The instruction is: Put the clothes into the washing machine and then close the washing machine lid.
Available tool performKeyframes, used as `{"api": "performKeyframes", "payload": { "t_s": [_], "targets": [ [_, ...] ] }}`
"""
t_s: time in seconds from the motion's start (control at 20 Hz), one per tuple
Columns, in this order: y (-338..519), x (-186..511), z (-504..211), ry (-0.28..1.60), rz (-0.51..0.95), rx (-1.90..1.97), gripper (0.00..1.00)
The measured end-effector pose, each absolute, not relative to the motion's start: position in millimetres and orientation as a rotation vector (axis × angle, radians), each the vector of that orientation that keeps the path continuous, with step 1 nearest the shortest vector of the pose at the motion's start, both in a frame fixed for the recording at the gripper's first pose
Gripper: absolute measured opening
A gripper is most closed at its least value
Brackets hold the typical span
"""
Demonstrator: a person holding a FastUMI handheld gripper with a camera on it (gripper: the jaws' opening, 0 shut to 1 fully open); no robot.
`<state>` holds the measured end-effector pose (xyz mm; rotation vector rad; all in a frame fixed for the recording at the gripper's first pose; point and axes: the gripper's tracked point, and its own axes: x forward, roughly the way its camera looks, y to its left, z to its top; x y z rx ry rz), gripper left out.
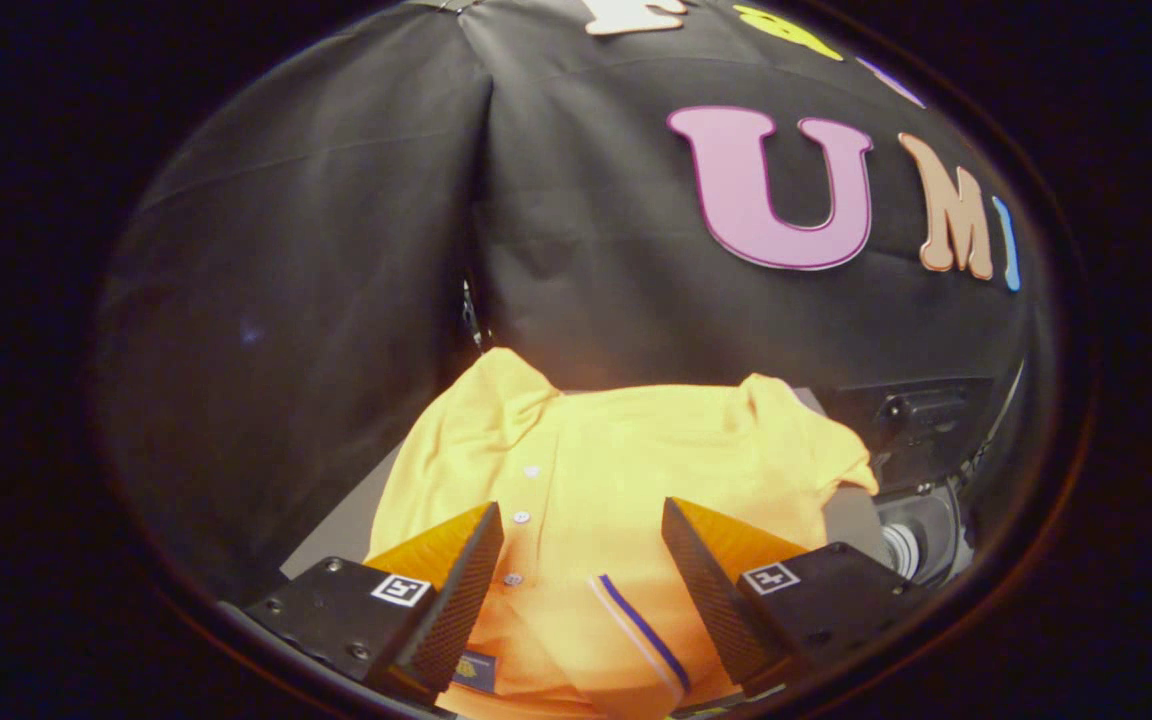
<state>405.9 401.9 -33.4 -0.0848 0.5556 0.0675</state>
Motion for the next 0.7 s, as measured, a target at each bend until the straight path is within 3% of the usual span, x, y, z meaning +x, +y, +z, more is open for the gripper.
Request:
{"api": "performKeyframes", "payload": {
  "t_s": [0.3,0.4,0.55,0.7],
  "targets": [
    [408,430,-52,0.667,0.059,-0.184,0.94],
    [403,429,-55,0.666,0.078,-0.188,0.79],
    [396,427,-52,0.617,0.100,-0.086,0.13],
    [390,412,-48,0.595,0.226,-0.006,0.06]
  ]
}}
